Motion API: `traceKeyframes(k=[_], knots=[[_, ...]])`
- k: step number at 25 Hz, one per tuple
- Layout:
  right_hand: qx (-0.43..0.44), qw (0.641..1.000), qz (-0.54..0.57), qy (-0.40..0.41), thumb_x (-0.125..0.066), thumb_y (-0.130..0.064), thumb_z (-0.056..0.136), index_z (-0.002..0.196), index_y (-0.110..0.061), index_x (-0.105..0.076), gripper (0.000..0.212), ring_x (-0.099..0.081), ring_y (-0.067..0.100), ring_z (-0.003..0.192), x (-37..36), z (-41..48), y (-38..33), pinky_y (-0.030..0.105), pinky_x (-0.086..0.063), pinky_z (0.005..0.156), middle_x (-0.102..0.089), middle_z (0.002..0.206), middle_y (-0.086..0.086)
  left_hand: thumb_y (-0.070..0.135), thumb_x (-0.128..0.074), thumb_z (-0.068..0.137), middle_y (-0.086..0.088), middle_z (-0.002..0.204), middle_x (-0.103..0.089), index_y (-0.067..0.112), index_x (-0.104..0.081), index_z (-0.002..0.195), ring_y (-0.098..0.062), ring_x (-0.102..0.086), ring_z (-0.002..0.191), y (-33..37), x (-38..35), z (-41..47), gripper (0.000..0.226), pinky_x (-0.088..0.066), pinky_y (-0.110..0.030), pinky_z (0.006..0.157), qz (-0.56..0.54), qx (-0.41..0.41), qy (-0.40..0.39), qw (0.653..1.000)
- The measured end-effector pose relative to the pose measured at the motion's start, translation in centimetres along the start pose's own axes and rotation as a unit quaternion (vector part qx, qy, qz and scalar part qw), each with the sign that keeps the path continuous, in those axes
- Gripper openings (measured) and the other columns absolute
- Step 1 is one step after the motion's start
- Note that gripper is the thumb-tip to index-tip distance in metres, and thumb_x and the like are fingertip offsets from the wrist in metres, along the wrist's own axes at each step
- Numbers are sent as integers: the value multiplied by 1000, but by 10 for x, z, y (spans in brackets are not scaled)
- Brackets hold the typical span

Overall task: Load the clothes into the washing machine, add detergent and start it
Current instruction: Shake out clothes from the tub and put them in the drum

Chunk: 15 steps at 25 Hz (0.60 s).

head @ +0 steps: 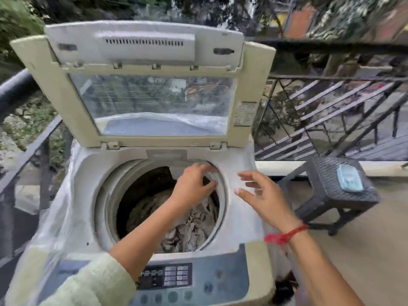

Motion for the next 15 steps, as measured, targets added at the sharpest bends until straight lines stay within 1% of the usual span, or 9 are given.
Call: traceKeyframes(k=[2, 4, 6, 8, 9, 11, 13, 15], knots=[[-35, 998, -9, 51, -72, -22, 79, 104, -31, -60, 29, -58, 3, 99, 57, -49, 39, 14, -44, 83, -62, 107, -11, 41, -59, 84, 1, 114, -60, 28, -59, 111, -20, -53, 112, 55, -26, -8, 30, -44, -40, 93, 10, -65, -26, 997], [-110, 989, -26, 90, -73, -16, 78, 94, -39, -58, 31, -62, 9, 92, 103, -94, 90, 27, -49, 84, -63, 102, -8, 39, -60, 86, -1, 117, -59, 26, -60, 113, -21, -50, 113, 95, -57, -14, 30, -41, -35, 95, 26, -105, -54, 993], [-169, 978, -37, 113, -73, -13, 77, 88, -40, -58, 33, -63, 8, 86, 137, -134, 140, 37, -51, 87, -66, 96, -7, 40, -61, 85, -4, 116, -59, 23, -61, 113, -24, -51, 113, 135, -92, -16, 33, -39, -33, 95, 50, -170, -92, 980], [-207, 971, -39, 115, -74, -15, 77, 90, -31, -61, 25, -64, 13, 92, 157, -162, 179, 36, -50, 90, -68, 97, -1, 43, -60, 85, -5, 117, -58, 22, -61, 115, -23, -51, 113, 168, -134, -14, 36, -39, -34, 96, 88, -225, -164, 957], [-226, 966, -28, 121, -74, -16, 77, 93, -27, -62, 23, -64, 17, 94, 163, -172, 194, 35, -49, 91, -67, 99, 2, 43, -60, 86, -5, 119, -56, 23, -59, 116, -23, -50, 114, 179, -157, -11, 37, -39, -35, 97, 111, -228, -206, 945], [-253, 959, 4, 126, -72, -16, 79, 99, -22, -62, 24, -64, 18, 95, 171, -187, 218, 33, -49, 92, -65, 104, 2, 44, -59, 87, -5, 123, -55, 23, -55, 121, -24, -50, 113, 191, -201, -2, 40, -42, -37, 97, 186, -209, -283, 917], [-262, 959, 24, 110, -70, -14, 81, 104, -17, -61, 25, -61, 15, 93, 172, -194, 236, 25, -46, 87, -62, 106, 1, 44, -58, 88, -8, 125, -54, 21, -52, 126, -26, -52, 112, 192, -238, 3, 44, -43, -36, 94, 255, -183, -355, 880], [-267, 960, 19, 79, -69, -16, 82, 107, -16, -61, 27, -59, 13, 94, 168, -196, 251, 22, -44, 84, -61, 106, 0, 41, -58, 90, -10, 129, -52, 16, -50, 129, -27, -51, 114, 182, -267, 4, 47, -41, -35, 95, 284, -137, -415, 853]])
Point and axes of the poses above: each hand's wrist, its own z-axis towards the middle knuckle, its own x-axis out of the back of the hand, y = z × x, the point moved 3 cm from there along z, towards the middle knuckle
